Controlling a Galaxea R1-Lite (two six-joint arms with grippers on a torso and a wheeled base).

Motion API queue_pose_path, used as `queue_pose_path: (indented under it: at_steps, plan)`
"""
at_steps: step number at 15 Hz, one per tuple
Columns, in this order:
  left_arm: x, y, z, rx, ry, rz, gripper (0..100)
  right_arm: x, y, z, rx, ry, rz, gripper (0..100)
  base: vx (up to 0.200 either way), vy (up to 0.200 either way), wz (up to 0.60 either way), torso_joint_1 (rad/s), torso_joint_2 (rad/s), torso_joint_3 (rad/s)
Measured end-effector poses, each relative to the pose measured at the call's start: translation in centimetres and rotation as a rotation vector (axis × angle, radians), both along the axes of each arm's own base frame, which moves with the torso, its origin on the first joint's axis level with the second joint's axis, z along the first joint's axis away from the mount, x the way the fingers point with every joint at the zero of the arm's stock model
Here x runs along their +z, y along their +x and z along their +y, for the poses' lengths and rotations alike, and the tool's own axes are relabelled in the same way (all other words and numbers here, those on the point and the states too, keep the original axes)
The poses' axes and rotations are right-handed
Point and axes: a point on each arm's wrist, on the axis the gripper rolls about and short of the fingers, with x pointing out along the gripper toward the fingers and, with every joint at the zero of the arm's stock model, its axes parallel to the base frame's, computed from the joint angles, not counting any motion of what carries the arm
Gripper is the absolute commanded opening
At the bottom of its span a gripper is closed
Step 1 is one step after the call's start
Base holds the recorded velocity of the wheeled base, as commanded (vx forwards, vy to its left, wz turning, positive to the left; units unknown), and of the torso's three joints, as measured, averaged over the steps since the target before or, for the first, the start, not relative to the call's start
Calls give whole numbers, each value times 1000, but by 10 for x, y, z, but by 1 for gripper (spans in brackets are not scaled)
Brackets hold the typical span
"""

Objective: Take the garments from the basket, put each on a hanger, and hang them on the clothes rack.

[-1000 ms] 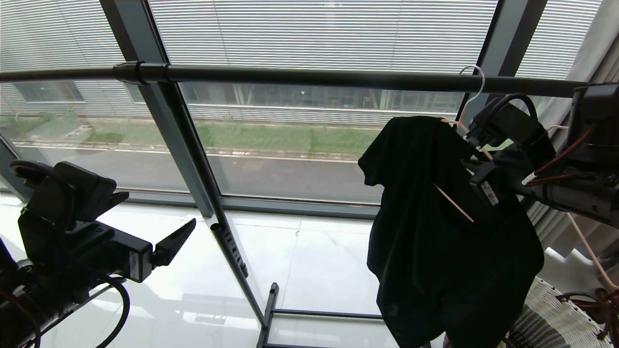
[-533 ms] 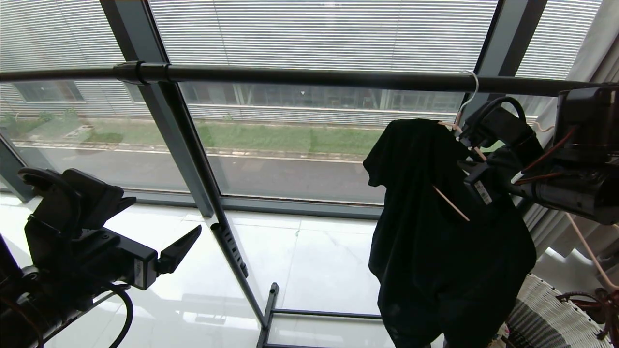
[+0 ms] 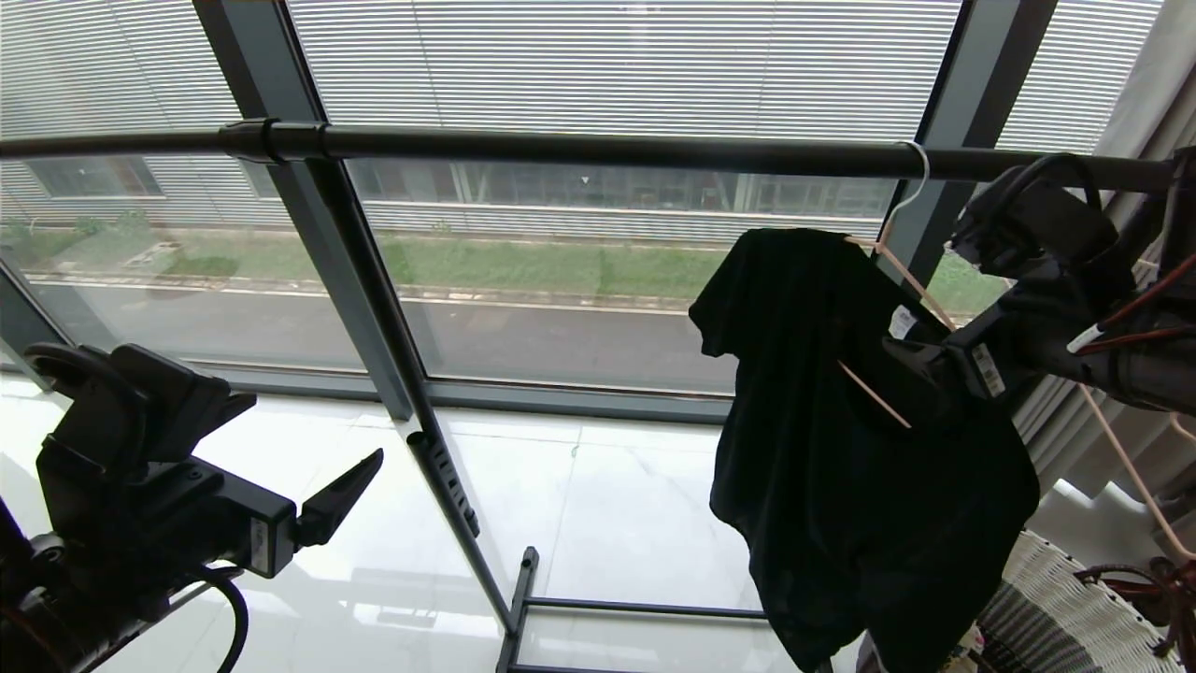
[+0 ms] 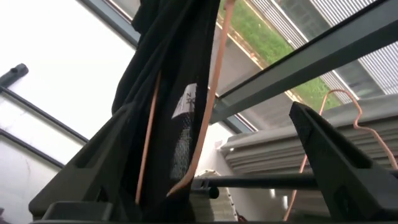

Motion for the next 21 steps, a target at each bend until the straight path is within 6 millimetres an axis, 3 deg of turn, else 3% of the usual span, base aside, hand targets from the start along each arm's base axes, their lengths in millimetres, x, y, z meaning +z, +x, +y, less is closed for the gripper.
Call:
queue_pose_path:
  at_steps: [6, 10, 13, 21]
  plan:
    - [-1, -3, 2, 14, 5, -6, 100, 21, -65, -33, -13, 98, 88, 100, -167, 0, 0, 4, 4, 4]
    - [2, -7, 4, 21, 1, -25, 100, 24, -86, -49, -27, 97, 43, 100, -200, 0, 0, -5, 2, 6]
    - [4, -9, 9, 56, -3, -39, 100, 18, -97, -63, -69, 91, 27, 100, -200, 0, 0, 1, -1, -1]
    - [-1, -21, 26, 153, -11, -50, 100, -19, -141, -97, -208, 78, 23, 100, 0, 0, 0, -183, 411, 229]
